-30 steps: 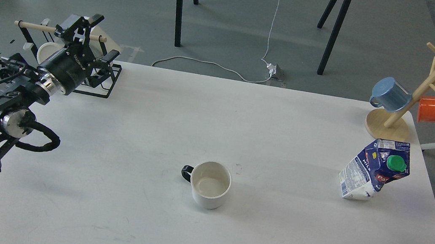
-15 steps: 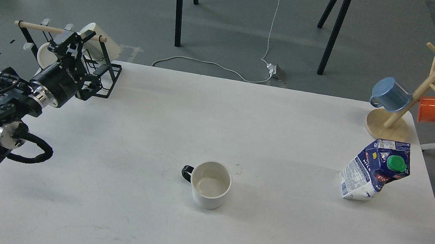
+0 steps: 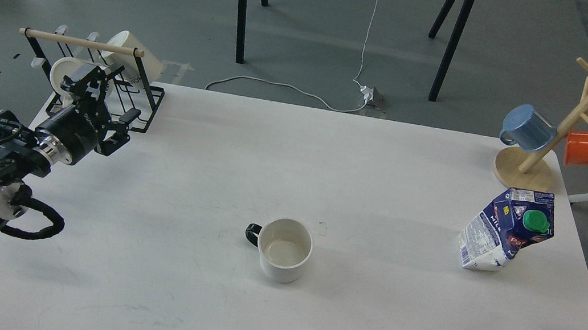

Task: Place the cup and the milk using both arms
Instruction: 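Bring the right gripper down beside the milk carton, then close the right gripper around the milk carton's base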

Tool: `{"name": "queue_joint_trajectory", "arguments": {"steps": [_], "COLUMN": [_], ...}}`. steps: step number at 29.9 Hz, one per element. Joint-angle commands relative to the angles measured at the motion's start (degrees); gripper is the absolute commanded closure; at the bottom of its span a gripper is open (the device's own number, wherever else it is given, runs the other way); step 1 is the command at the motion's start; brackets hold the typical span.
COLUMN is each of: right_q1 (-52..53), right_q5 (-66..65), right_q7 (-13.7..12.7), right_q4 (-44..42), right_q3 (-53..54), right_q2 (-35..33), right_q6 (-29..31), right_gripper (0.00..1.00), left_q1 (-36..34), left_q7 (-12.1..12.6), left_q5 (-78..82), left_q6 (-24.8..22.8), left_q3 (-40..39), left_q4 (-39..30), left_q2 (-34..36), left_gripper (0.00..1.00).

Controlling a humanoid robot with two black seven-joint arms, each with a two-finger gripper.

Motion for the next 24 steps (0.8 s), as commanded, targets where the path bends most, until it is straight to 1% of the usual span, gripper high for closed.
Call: {"name": "queue_joint_trajectory", "arguments": {"steps": [1, 4, 9, 12, 24], "right_q1": [5.0, 7.7, 11.1, 12.2, 19.7], "right_q5": [-4.7, -7.4, -10.3, -11.3, -11.3], "right_q7": [0.1, 0.1, 0.4, 0.6, 0.7], "right_q4": [0.0, 0.3, 0.5, 0.7, 0.6], "right_q3": [-4.1, -5.1, -5.2, -5.0, -4.8], "right_q2": [5.9, 10.1, 14.0, 16.6, 16.3], "right_q6": [-5.2, -8.6, -14.6, -16.9, -21.8], "right_gripper": [0.03, 0.03, 0.03, 0.03, 0.03], "left_q1": [0.1, 0.1, 0.3, 0.9, 1.9], "left_q7": [0.0, 0.0, 0.0, 0.0, 0.0], "left_q5": [1.4, 1.5, 1.5, 1.5, 1.5], "left_q6": [0.0, 0.0, 0.0, 0.0, 0.0], "left_q3": [0.0, 0.0, 0.1, 0.1, 0.3], "left_q4": [0.0, 0.0, 0.8, 1.6, 3.1], "left_q2": [-0.1, 0.0, 0.1, 0.0, -0.3], "left_gripper": [0.01, 0.01, 0.01, 0.01, 0.01]}}
